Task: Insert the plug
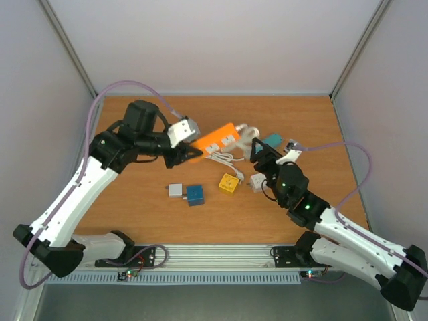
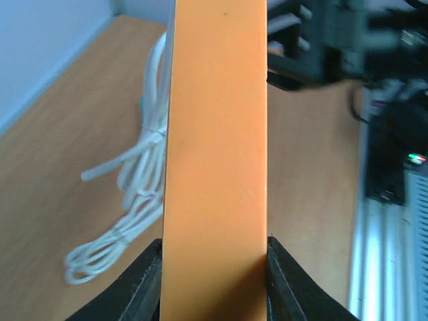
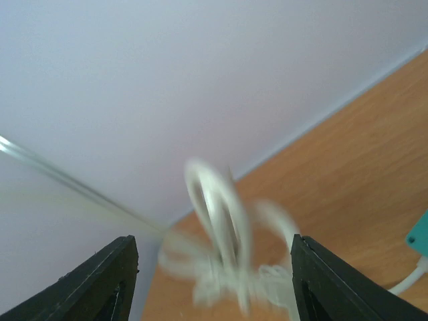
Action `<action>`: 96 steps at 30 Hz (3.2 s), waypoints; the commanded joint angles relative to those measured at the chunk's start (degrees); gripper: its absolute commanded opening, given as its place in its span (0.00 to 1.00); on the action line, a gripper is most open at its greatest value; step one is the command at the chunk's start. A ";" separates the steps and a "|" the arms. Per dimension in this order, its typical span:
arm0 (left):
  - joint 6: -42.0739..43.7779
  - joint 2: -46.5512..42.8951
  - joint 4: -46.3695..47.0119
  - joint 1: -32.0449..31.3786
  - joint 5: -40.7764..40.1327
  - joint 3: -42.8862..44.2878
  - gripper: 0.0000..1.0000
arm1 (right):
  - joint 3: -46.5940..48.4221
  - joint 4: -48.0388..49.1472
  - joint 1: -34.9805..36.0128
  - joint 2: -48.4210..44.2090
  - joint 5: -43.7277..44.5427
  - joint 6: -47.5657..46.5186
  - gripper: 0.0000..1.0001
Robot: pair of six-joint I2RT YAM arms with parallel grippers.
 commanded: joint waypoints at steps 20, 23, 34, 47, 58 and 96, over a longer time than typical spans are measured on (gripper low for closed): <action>3.14 7.26 7.28 -22.96 1.17 -26.30 0.01 | 2.55 -10.01 0.25 -12.93 19.72 4.02 0.66; 5.56 9.21 5.91 -19.02 -0.17 -29.61 0.01 | 2.77 -10.24 0.26 -11.77 19.23 4.08 0.66; 13.71 14.15 4.17 -7.81 -5.86 -40.94 0.01 | 6.67 -11.84 0.34 -0.26 14.43 5.12 0.65; 19.19 16.65 6.79 2.06 -7.70 -42.13 0.48 | 11.41 -11.57 2.52 15.32 8.96 3.04 0.66; 21.72 10.58 3.96 4.42 -3.34 -42.11 0.79 | 17.41 -24.12 10.45 21.49 9.02 2.96 0.67; 53.18 -19.75 7.10 7.37 -0.75 -54.71 1.00 | 23.03 -32.16 27.15 47.00 -16.82 -20.35 0.75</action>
